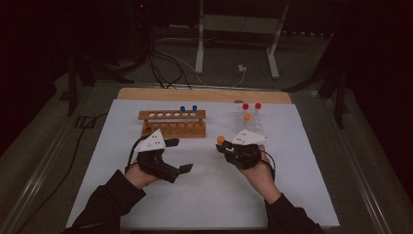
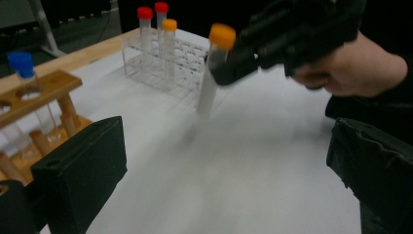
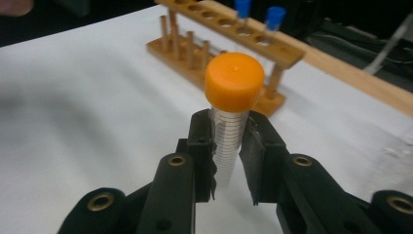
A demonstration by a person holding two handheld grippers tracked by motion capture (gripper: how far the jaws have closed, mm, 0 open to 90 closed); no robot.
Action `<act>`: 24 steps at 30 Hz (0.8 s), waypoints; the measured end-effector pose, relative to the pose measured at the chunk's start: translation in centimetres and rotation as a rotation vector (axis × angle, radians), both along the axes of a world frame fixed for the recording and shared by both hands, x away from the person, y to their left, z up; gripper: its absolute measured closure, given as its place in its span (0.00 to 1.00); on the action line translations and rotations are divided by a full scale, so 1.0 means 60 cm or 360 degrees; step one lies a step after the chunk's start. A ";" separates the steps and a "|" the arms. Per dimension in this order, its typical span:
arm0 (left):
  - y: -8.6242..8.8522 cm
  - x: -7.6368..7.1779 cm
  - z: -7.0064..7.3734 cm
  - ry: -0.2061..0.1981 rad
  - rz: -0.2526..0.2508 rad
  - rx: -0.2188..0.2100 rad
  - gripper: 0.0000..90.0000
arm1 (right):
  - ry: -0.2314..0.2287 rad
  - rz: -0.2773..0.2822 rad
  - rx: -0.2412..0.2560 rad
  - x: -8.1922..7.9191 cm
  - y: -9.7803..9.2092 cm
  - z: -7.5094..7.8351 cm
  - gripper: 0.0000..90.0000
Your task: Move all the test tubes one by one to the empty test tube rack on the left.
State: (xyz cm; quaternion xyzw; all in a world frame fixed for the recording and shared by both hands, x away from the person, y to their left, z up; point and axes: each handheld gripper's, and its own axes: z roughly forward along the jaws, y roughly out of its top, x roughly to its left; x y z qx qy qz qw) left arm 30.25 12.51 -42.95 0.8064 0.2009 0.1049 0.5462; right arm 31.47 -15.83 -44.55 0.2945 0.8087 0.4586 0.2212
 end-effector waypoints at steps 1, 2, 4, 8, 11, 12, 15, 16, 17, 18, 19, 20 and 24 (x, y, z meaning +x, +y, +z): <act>-0.004 0.002 0.002 -0.0001 -0.0003 -0.0003 0.02 | -0.0005 0.0008 -0.0009 -0.002 0.003 -0.002 0.83; -0.008 0.003 0.004 -0.0005 -0.0010 0.0002 0.02 | 0.0005 0.0020 -0.0008 -0.003 0.006 -0.004 0.83; -0.016 0.006 0.007 -0.0019 -0.0010 0.0002 0.05 | 0.0015 0.0044 -0.0011 -0.006 0.011 -0.007 0.83; -0.029 0.013 0.013 -0.0039 -0.0017 0.0003 0.10 | 0.0027 0.0076 -0.0017 -0.012 0.020 -0.011 0.83; -0.038 0.019 0.014 -0.0037 -0.0024 -0.0009 0.17 | 0.0035 0.0097 -0.0018 -0.016 0.025 -0.013 0.83; -0.042 0.020 0.014 -0.0032 -0.0031 -0.0007 0.18 | 0.0038 0.0104 -0.0017 -0.017 0.027 -0.014 0.83; -0.052 0.024 0.013 -0.0047 -0.0031 0.0006 0.20 | 0.0046 0.0121 -0.0017 -0.018 0.029 -0.015 0.83; -0.055 0.025 0.012 -0.0056 -0.0033 0.0008 0.23 | 0.0047 0.0125 -0.0021 -0.019 0.030 -0.015 0.83; -0.058 0.025 0.011 -0.0057 -0.0026 0.0005 0.24 | 0.0048 0.0126 -0.0026 -0.019 0.031 -0.015 0.83; -0.061 0.027 0.010 -0.0058 -0.0030 0.0009 0.25 | 0.0055 0.0128 -0.0023 -0.019 0.031 -0.016 0.83; -0.064 0.027 0.009 -0.0060 -0.0035 0.0006 0.27 | 0.0061 0.0131 -0.0020 -0.020 0.032 -0.016 0.83; -0.068 0.028 0.008 -0.0066 -0.0026 0.0014 0.27 | 0.0058 0.0132 -0.0021 -0.020 0.032 -0.016 0.83; -0.079 0.034 0.003 -0.0081 -0.0017 0.0038 0.38 | 0.0063 0.0136 -0.0020 -0.021 0.033 -0.017 0.83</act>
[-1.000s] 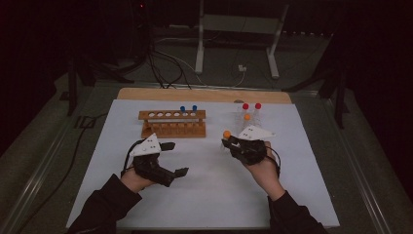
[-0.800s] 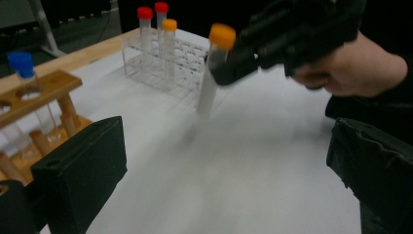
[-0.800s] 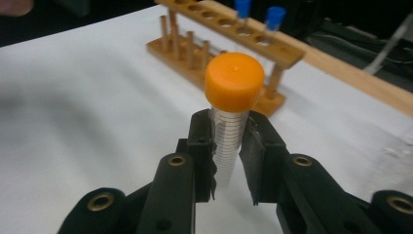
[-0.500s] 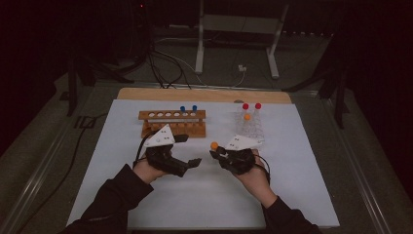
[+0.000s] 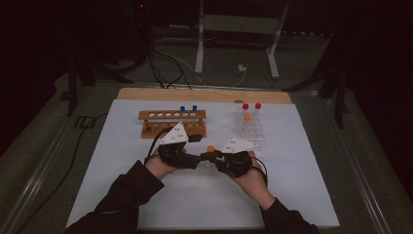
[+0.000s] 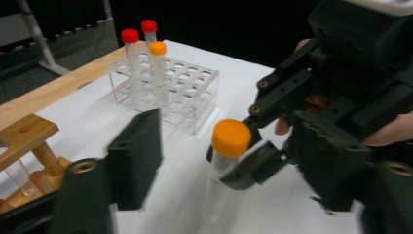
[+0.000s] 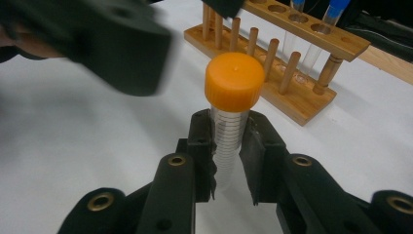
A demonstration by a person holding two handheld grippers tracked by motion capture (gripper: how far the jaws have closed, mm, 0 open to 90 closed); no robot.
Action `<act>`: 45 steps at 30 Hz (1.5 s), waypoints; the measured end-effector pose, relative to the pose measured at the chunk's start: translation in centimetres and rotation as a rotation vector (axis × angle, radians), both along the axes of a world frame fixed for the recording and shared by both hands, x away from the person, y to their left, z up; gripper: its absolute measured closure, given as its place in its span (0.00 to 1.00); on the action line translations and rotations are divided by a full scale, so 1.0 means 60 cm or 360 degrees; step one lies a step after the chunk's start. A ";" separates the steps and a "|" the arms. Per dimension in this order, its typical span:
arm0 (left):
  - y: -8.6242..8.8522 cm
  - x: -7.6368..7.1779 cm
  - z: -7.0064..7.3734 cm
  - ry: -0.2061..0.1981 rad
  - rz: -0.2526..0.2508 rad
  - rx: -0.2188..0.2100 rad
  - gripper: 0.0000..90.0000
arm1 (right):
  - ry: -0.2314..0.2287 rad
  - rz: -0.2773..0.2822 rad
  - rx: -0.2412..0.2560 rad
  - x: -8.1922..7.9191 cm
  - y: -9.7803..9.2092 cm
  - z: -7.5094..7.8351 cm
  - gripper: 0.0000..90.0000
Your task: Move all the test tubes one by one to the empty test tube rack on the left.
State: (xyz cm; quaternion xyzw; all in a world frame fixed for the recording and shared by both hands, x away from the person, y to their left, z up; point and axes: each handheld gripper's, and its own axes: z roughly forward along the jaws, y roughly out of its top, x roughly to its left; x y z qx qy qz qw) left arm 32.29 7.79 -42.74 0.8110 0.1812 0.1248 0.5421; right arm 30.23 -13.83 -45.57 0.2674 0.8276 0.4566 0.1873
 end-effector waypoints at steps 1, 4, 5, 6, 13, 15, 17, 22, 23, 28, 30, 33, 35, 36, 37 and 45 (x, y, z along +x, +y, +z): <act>-0.002 0.001 -0.001 -0.0007 0.0005 0.0004 0.41 | 0.0005 0.0005 0.0003 0.000 0.000 0.000 0.83; -0.009 0.003 -0.005 -0.0013 -0.0011 0.0017 0.47 | 0.0004 0.0009 -0.0002 -0.001 0.000 0.000 0.83; -0.012 0.003 -0.006 -0.0015 -0.0016 0.0028 0.49 | 0.0004 0.0006 0.0000 -0.001 0.000 0.000 0.83; -0.014 0.003 -0.008 -0.0018 -0.0024 0.0040 0.51 | 0.0004 0.0008 0.0002 0.000 -0.001 0.000 0.83; -0.020 0.004 -0.014 -0.0017 -0.0051 0.0074 0.71 | 0.0002 0.0010 0.0002 -0.001 -0.001 0.001 0.83; -0.023 0.004 -0.014 -0.0027 -0.0078 0.0097 0.76 | 0.0004 0.0009 0.0002 -0.001 -0.001 0.001 0.83; -0.024 0.004 -0.014 -0.0039 -0.0087 0.0114 0.78 | 0.0004 0.0011 -0.0002 -0.001 -0.001 0.001 0.83; -0.021 0.003 -0.013 -0.0050 -0.0082 0.0111 0.80 | 0.0004 0.0011 0.0004 -0.001 -0.001 0.001 0.83; -0.021 0.003 -0.013 -0.0054 -0.0080 0.0110 0.80 | 0.0008 0.0012 0.0008 -0.001 -0.001 0.001 0.83; -0.018 0.002 -0.011 -0.0059 -0.0078 0.0119 0.80 | 0.0010 0.0016 0.0007 -0.001 0.000 0.002 0.82; -0.015 0.003 -0.009 -0.0057 -0.0061 0.0113 0.80 | 0.0010 0.0008 0.0004 -0.001 0.001 0.002 0.78; -0.005 0.005 -0.004 -0.0071 -0.0032 0.0112 0.80 | 0.0022 -0.0004 -0.0003 0.001 0.000 -0.001 0.72; 0.003 0.006 0.001 -0.0079 -0.0008 0.0113 0.80 | 0.0020 -0.0011 0.0006 0.001 -0.001 -0.001 0.68; 0.008 0.007 0.003 -0.0092 0.0012 0.0117 0.80 | 0.0017 -0.0014 0.0012 0.001 -0.002 -0.001 0.66; 0.013 0.008 0.005 -0.0097 0.0034 0.0121 0.80 | 0.0015 -0.0014 0.0023 0.002 -0.003 0.001 0.63; 0.056 0.022 0.021 -0.0122 0.0169 0.0104 0.80 | 0.0041 -0.0015 0.0091 0.003 -0.010 0.009 0.49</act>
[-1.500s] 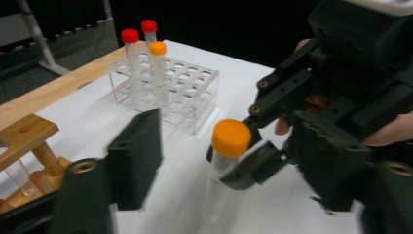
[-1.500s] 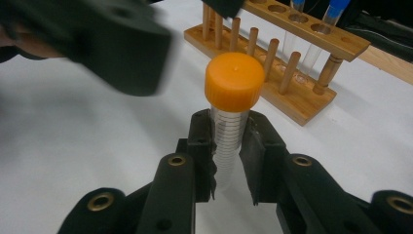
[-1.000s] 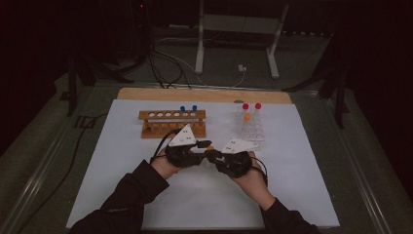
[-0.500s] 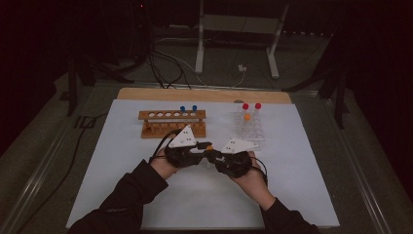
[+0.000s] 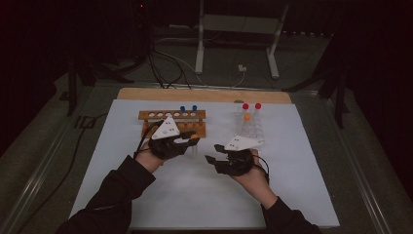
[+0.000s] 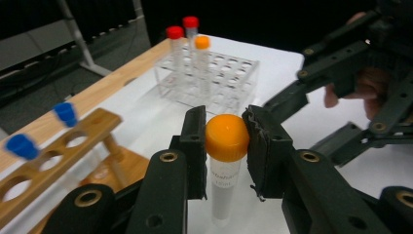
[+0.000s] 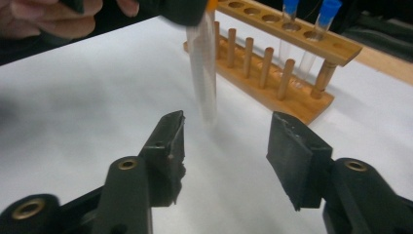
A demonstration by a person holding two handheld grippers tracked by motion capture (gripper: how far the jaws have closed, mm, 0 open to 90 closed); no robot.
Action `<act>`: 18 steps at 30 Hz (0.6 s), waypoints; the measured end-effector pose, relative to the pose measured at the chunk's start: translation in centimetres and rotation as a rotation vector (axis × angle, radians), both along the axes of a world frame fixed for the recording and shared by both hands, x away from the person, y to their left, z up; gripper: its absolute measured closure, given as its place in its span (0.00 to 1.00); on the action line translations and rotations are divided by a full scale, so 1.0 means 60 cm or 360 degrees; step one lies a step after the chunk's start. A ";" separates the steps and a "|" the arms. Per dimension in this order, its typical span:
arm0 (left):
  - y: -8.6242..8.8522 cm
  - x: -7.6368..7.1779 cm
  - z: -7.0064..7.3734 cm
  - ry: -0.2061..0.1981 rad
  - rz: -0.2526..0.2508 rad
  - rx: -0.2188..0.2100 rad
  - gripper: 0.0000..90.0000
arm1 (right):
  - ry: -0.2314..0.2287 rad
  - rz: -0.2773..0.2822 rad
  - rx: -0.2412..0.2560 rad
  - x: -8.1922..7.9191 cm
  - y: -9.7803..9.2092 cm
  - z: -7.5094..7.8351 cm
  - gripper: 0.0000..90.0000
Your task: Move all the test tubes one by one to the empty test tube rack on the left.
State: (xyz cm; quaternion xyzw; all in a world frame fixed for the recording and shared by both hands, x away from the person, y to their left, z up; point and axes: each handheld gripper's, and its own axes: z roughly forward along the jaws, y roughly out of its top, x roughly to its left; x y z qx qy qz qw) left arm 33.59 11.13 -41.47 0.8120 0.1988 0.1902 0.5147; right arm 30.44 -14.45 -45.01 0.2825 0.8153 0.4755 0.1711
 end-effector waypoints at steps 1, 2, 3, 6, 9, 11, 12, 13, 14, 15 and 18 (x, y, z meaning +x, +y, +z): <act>0.006 0.003 0.003 0.0000 0.0019 -0.0001 0.80 | -0.0004 -0.0005 0.0003 0.000 0.000 0.000 0.45; 0.009 0.005 0.005 -0.0005 0.0033 -0.0003 0.80 | 0.0001 -0.0004 0.0004 0.000 0.000 0.000 0.41; 0.013 0.008 0.007 -0.0009 0.0057 -0.0005 0.80 | 0.0000 -0.0003 0.0000 0.000 0.000 0.001 0.38; 0.024 0.016 0.013 -0.0020 0.0103 0.0003 0.80 | -0.0004 -0.0016 0.0008 0.000 0.002 0.001 0.28; 0.033 0.023 0.018 -0.0032 0.0147 -0.0002 0.80 | -0.0006 -0.0023 0.0024 -0.001 0.002 0.002 0.23; 0.039 0.030 0.021 -0.0033 0.0177 -0.0010 0.80 | -0.0003 -0.0043 0.0037 -0.001 0.002 0.003 0.17; 0.042 0.033 0.023 -0.0035 0.0190 -0.0010 0.80 | -0.0003 -0.0043 0.0043 -0.001 0.001 0.003 0.16; 0.044 0.035 0.025 -0.0040 0.0204 -0.0005 0.80 | -0.0010 -0.0046 0.0040 0.000 0.001 0.004 0.13; 0.046 0.038 0.027 -0.0043 0.0216 -0.0009 0.80 | -0.0010 -0.0058 0.0046 0.000 0.001 0.004 0.09; 0.048 0.041 0.029 -0.0050 0.0227 -0.0004 0.80 | -0.0004 -0.0062 0.0050 0.000 0.000 0.005 0.06; 0.052 0.052 0.035 -0.0062 0.0264 -0.0009 0.80 | 0.0000 -0.0083 0.0061 0.001 -0.001 0.005 0.00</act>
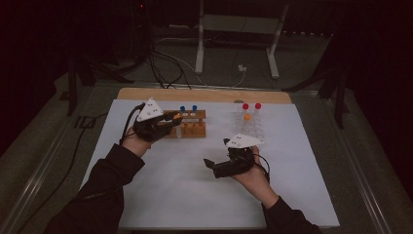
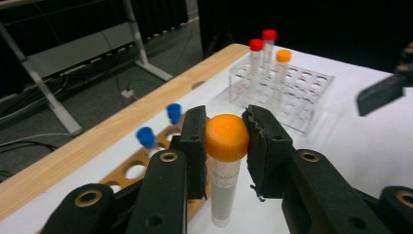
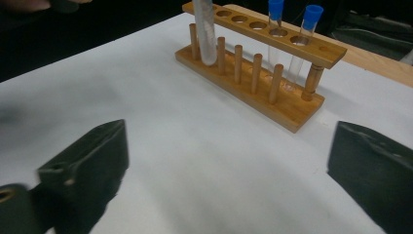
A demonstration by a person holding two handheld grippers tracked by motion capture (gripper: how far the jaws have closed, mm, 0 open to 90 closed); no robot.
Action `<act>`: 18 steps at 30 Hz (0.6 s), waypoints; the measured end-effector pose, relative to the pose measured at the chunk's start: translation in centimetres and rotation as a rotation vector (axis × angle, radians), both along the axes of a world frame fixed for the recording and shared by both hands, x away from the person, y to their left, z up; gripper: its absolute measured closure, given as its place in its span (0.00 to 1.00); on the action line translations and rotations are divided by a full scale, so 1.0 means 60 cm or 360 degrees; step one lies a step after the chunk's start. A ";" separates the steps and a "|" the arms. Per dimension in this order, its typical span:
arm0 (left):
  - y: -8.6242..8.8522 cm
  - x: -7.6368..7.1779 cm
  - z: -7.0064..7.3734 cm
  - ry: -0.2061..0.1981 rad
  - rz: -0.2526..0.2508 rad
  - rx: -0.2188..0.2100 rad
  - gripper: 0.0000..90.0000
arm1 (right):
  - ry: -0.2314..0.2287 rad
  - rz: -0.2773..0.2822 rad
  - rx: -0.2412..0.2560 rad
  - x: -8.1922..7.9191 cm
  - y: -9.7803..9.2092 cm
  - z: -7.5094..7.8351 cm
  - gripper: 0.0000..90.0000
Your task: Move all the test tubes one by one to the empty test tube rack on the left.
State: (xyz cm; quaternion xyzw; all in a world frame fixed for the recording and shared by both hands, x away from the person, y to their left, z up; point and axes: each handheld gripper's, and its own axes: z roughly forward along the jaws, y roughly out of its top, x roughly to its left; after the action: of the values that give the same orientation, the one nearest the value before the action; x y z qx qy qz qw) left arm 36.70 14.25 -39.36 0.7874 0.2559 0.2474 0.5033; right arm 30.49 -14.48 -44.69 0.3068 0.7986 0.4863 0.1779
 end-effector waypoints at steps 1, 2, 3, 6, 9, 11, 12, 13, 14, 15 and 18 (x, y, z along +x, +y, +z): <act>0.001 0.004 0.002 -0.0008 0.0011 0.0001 0.80 | 0.0006 0.0008 -0.0002 0.000 0.000 0.000 0.00; 0.002 0.009 0.004 -0.0007 0.0021 -0.0003 0.80 | 0.0005 0.0010 -0.0001 0.001 -0.001 0.000 0.00; 0.002 0.013 0.006 -0.0015 0.0037 -0.0008 0.80 | 0.0008 0.0014 0.0005 0.000 -0.002 0.000 0.00; 0.003 0.026 0.011 -0.0032 0.0068 0.0000 0.80 | 0.0012 0.0031 0.0009 0.001 -0.004 0.001 0.00; 0.003 0.039 0.014 -0.0033 0.0102 -0.0003 0.80 | 0.0007 0.0032 0.0012 0.000 -0.005 0.002 0.00; 0.004 0.047 0.014 -0.0035 0.0121 -0.0026 0.80 | 0.0005 0.0030 0.0018 0.000 -0.006 0.002 0.00; 0.004 0.051 0.015 -0.0039 0.0137 -0.0019 0.80 | 0.0007 0.0034 0.0024 0.000 -0.007 0.003 0.00; 0.005 0.055 0.015 -0.0044 0.0154 -0.0020 0.80 | 0.0002 0.0034 0.0025 0.000 -0.007 0.003 0.00; 0.006 0.059 0.015 -0.0052 0.0175 -0.0036 0.80 | 0.0001 0.0032 0.0025 0.000 -0.007 0.004 0.00; 0.006 0.064 0.016 -0.0053 0.0186 -0.0042 0.80 | -0.0001 0.0032 0.0023 0.001 -0.008 0.004 0.00; 0.009 0.078 0.017 -0.0062 0.0223 -0.0078 0.80 | -0.0004 0.0035 0.0020 0.000 -0.008 0.004 0.00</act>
State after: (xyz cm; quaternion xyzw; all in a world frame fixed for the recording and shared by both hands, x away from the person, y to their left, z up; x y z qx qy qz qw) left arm 41.38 14.77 -38.35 0.7502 0.3064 0.2908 0.5086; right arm 30.52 -14.96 -44.47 0.2984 0.7986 0.4937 0.1717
